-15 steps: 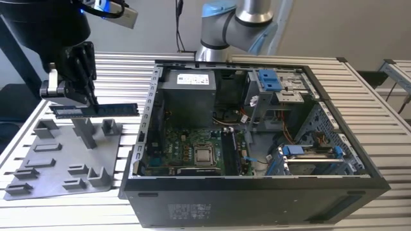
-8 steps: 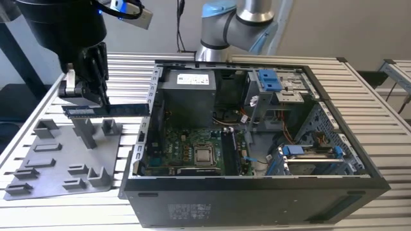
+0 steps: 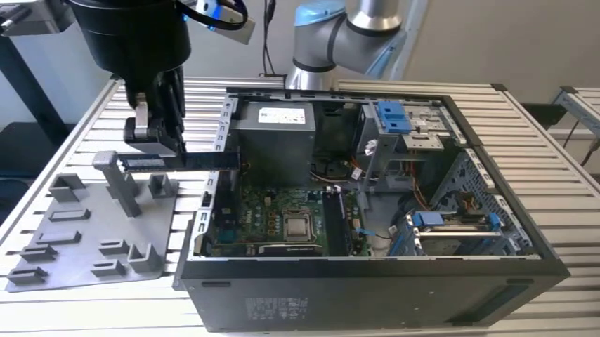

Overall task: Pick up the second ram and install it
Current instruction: 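Pick up the second ram and move it above second insertion slot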

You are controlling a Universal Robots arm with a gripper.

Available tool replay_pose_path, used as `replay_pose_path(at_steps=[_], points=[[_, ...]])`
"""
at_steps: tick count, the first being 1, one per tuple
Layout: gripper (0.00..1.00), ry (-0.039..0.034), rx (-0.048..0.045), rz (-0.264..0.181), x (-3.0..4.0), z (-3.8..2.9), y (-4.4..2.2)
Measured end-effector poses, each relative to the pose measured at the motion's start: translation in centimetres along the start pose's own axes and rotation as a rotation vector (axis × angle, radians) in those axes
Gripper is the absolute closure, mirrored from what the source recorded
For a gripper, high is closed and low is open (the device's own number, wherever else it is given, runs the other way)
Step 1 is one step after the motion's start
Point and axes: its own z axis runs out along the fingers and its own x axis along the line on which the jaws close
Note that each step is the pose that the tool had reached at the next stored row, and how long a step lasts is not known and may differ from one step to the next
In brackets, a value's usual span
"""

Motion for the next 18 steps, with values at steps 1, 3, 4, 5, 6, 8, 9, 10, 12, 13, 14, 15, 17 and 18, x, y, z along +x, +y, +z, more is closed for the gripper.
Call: replay_pose_path(at_steps=[1, 3, 4, 5, 6, 8, 9, 10, 12, 13, 14, 15, 17, 18], points=[[0.86, -0.0001, -0.0007, 0.0, 0.02, 0.0, -0.36], [0.86, -0.0002, -0.0024, 0.0, 0.08, -0.01, -1.17], [0.86, -0.0002, -0.0031, 0.0, 0.11, -0.01, -1.56], [0.86, -0.0003, -0.0041, 0.0, 0.14, -0.02, -2.03], [0.86, -0.0003, -0.0049, 0.0, 0.16, -0.03, -2.45], [0.86, -0.0004, -0.0063, -0.001, 0.22, -0.03, -3.33], [0.86, -0.0005, -0.007, -0.001, 0.25, -0.04, -3.75], [0.86, -0.0005, -0.0076, -0.001, 0.27, -0.04, -4.15], [0.86, -0.0006, -0.0088, -0.001, 0.32, -0.05, -4.93], [0.86, -0.0006, -0.0093, -0.001, 0.35, -0.05, -5.32], [0.86, -0.0006, -0.01, -0.001, 0.38, -0.06, -5.73], [0.86, -0.0006, -0.0106, -0.001, 0.4, -0.06, -6.14], [0.86, -0.0008, -0.0116, -0.002, 0.45, -0.06, -6.92], [0.86, -0.0007, -0.0122, -0.002, 0.48, -0.07, -7.32]])
